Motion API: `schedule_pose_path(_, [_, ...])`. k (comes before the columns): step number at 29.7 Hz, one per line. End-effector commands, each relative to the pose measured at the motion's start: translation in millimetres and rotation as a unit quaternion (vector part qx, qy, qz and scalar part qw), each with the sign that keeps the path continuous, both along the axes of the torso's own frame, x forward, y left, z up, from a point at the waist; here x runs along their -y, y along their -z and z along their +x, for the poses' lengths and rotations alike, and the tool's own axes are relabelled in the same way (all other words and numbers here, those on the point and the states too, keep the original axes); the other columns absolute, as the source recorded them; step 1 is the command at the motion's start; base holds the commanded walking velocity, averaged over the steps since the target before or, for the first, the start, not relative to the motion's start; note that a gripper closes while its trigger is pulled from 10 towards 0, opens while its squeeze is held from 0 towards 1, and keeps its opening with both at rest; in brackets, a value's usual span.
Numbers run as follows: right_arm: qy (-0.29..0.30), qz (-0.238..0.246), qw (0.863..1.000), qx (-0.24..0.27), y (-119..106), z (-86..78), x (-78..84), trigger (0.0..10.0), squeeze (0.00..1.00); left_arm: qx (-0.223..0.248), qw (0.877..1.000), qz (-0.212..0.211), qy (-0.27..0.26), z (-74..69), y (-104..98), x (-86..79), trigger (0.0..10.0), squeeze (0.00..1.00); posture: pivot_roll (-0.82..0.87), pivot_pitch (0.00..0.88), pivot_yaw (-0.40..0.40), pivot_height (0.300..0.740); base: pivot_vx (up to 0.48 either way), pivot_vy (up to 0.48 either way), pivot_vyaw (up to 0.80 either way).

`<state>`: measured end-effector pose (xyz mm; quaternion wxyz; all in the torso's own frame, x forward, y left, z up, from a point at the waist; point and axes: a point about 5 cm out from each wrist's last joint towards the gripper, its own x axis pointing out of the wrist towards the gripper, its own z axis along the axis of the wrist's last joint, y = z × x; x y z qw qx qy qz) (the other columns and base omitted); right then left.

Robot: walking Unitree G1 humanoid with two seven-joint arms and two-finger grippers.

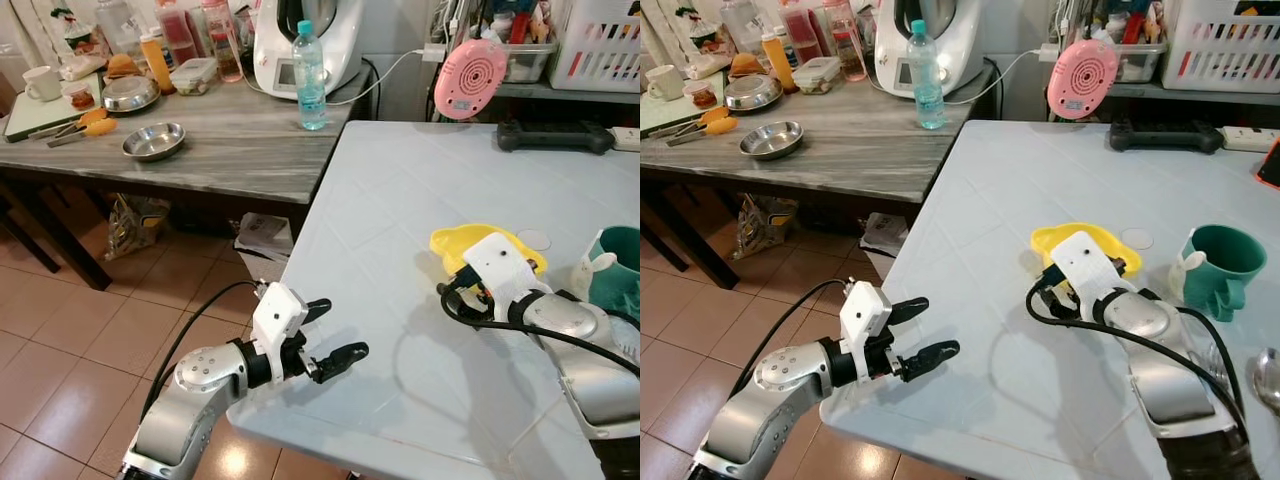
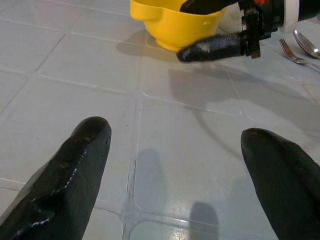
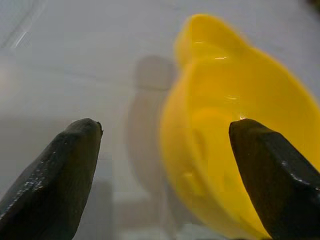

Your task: Setting the table

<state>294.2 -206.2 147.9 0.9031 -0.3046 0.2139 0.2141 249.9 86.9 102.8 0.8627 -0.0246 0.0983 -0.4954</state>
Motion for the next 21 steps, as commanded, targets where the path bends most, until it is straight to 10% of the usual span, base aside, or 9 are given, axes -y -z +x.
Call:
schedule_pose_path(1, [-0.034,-0.006,0.999,-0.011,-0.4,1.7,-5.8,10.0,0.0,-0.002,1.0,0.011,0.004,0.5,1.4,-1.5,10.0,0.0,-0.17,0.024,0.091,0.74,0.0,0.0,0.0])
schedule_pose_path(4, [-0.063,-0.022,0.997,-0.028,1.0,2.4,-6.6,10.0,0.0,-0.008,1.0,0.012,0.001,0.2,3.8,-2.8,10.0,0.0,-0.17,0.021,0.09,0.74,0.0,0.0,0.0])
schedule_pose_path(6, [-0.067,-0.026,0.997,-0.032,2.1,2.8,-5.7,0.0,0.0,-0.009,1.0,0.014,0.0,0.0,4.8,-3.6,10.0,0.0,-0.16,0.022,0.09,0.74,0.0,0.0,0.0])
schedule_pose_path(21, [-0.074,-0.034,0.996,-0.037,8.8,3.7,3.2,0.0,0.0,-0.012,1.0,0.023,0.001,-4.1,7.4,-7.8,10.0,0.0,-0.16,0.021,0.096,0.74,0.0,0.0,0.0])
